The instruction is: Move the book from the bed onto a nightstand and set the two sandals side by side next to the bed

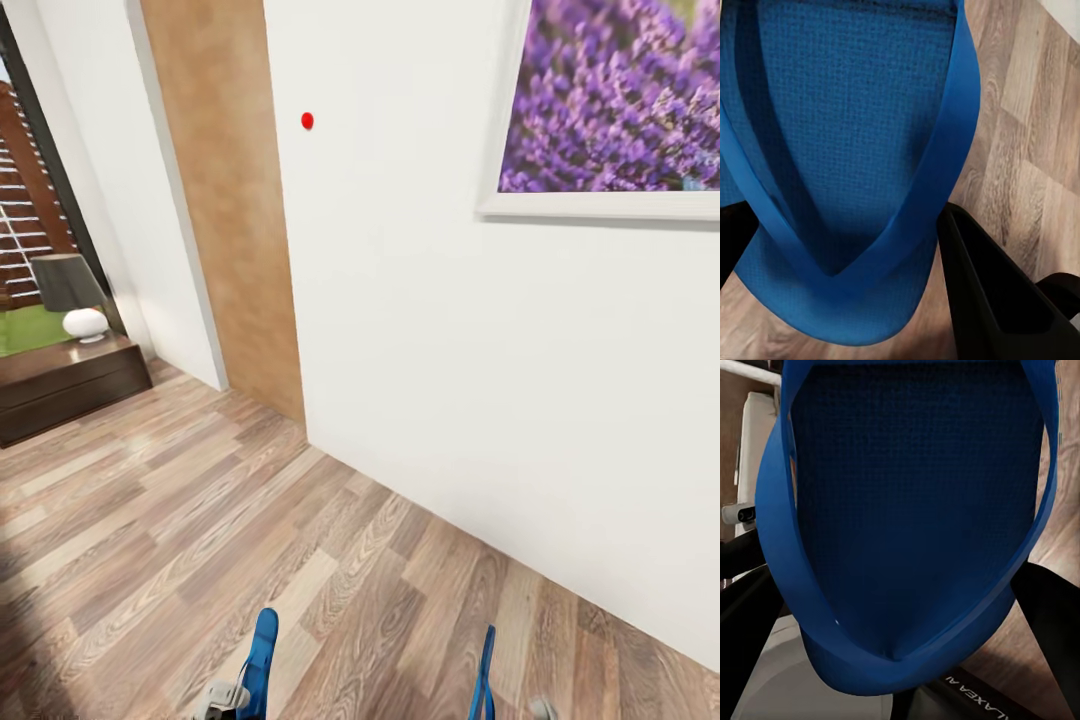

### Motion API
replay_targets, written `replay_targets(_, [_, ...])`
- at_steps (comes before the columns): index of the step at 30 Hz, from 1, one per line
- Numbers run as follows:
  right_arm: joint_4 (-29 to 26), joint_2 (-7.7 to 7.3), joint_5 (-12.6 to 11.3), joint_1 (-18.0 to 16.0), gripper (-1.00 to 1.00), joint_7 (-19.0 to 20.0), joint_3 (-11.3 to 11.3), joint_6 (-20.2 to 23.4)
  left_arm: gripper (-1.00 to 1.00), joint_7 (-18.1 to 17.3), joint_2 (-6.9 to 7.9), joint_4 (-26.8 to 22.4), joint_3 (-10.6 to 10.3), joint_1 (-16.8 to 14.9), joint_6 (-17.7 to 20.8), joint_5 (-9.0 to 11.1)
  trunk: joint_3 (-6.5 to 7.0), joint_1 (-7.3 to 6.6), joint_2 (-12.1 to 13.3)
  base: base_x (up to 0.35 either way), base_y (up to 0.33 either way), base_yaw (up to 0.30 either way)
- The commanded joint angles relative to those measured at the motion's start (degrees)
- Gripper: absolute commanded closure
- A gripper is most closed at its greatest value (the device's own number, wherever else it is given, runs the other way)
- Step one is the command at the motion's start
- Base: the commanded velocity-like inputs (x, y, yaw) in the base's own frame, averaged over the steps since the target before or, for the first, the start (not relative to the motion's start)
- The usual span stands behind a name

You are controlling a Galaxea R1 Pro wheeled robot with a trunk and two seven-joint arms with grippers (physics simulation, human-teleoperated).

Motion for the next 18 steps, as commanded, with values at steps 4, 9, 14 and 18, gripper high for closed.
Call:
replay_targets(4, [-0.02,-0.01,0.09,-0.02,1.00,0.22,-0.34,0.62,1.00,-0.36,-0.04,0.01,0.43,-0.05,-0.22,-0.70,-0.05,-0.01,-0.02,0.013,-0.012,0.252])
replay_targets(9, [-0.02,-0.01,0.09,-0.01,1.00,0.21,-0.34,0.62,1.00,-0.36,-0.04,0.01,0.42,-0.05,-0.23,-0.70,-0.05,-0.01,-0.02,0.001,-0.001,0.263])
replay_targets(14, [-0.02,-0.01,0.09,-0.03,1.00,0.20,-0.34,0.62,1.00,-0.29,-0.04,0.01,0.46,-0.05,-0.21,-0.70,-0.05,-0.01,-0.02,0.185,0.000,0.229])
replay_targets(18, [-0.02,-0.01,0.09,-0.01,1.00,0.21,-0.34,0.62,1.00,-0.28,-0.04,0.01,0.43,-0.05,-0.21,-0.70,-0.05,-0.01,-0.02,0.299,0.000,0.046])
